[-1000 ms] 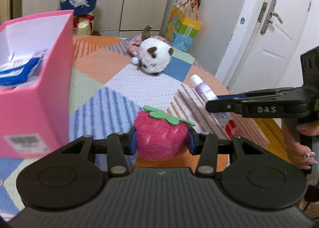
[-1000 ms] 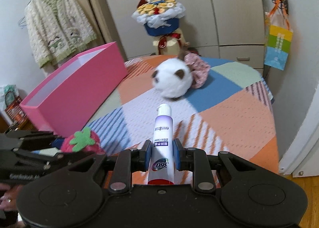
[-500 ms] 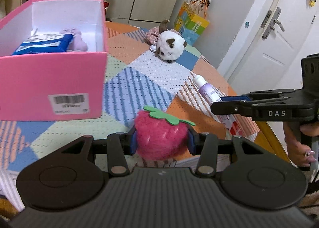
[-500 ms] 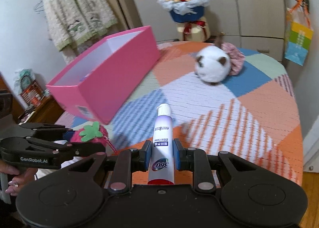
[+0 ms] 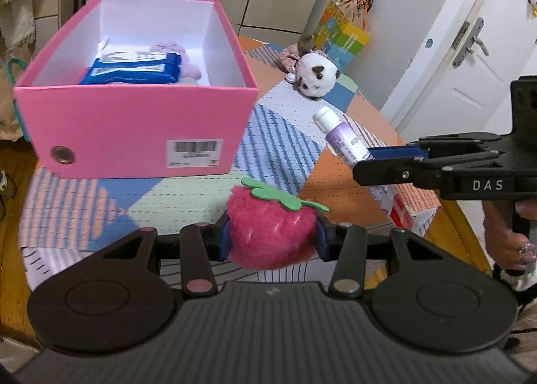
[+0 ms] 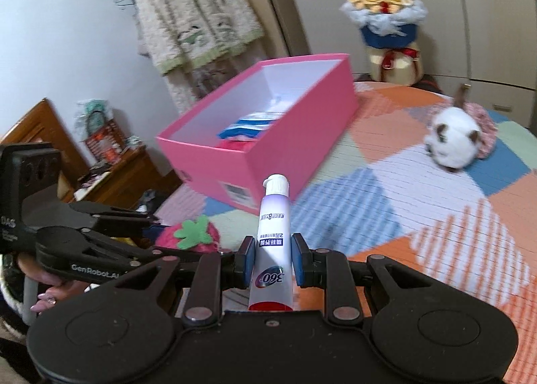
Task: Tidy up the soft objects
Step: 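Carry the strawberry plush and spray bottle over the pink box with both grippers, then lower both items into the box and open both grippers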
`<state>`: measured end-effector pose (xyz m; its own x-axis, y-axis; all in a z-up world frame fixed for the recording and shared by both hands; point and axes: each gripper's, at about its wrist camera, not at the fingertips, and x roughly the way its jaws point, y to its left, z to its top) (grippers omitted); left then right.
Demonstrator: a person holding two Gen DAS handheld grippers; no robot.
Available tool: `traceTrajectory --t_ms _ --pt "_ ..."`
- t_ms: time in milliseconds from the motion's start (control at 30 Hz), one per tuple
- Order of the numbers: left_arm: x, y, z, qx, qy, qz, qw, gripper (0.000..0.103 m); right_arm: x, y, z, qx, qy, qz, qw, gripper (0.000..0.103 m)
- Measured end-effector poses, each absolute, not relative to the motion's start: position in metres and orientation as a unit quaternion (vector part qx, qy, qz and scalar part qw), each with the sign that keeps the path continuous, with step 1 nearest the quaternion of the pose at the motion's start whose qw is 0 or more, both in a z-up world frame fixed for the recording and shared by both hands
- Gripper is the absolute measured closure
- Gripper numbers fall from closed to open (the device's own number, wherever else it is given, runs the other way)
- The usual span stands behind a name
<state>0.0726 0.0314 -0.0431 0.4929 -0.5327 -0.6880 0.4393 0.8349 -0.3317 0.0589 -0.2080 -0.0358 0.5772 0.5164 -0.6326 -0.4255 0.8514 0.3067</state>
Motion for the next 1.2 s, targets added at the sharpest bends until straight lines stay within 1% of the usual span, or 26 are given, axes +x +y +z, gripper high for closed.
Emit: traceTrajectory --t_ms 167,367,533,667,800,933,1100,1200 --pt "0.074 0.053 -0.017 -0.050 0.408 -0.289 0.864 0.058 0.063 -0.181 -0.017 0.048 0.365 0.296 0.881 0.076" --pt "0.081 0.070 0.015 -0.021 0.343 -0.284 0.895 0.058 0.075 -0.153 0.010 0.029 0.333 0.299 0.894 0.076" --pt "0.113 0.076 0.019 -0.017 0.319 -0.262 0.911 0.058 0.103 -0.132 0.023 0.024 0.303 0.293 0.906 0.076" --pt "0.148 0.084 0.020 -0.016 0.305 -0.248 0.919 0.058 0.139 -0.120 0.023 0.026 0.306 0.287 0.907 0.076" --pt "0.196 0.086 0.015 -0.012 0.321 -0.229 0.919 0.058 0.177 -0.105 0.016 -0.004 0.315 0.260 0.913 0.076" --pt "0.242 0.084 0.009 -0.012 0.336 -0.222 0.915 0.058 0.221 -0.099 0.005 -0.003 0.343 0.254 0.904 0.076" --pt "0.281 0.084 -0.005 -0.011 0.373 -0.204 0.905 0.057 0.259 -0.094 -0.006 -0.010 0.367 0.237 0.899 0.076" --pt "0.294 0.082 -0.011 0.002 0.381 -0.189 0.905 0.057 0.277 -0.091 -0.013 -0.016 0.384 0.239 0.891 0.076"
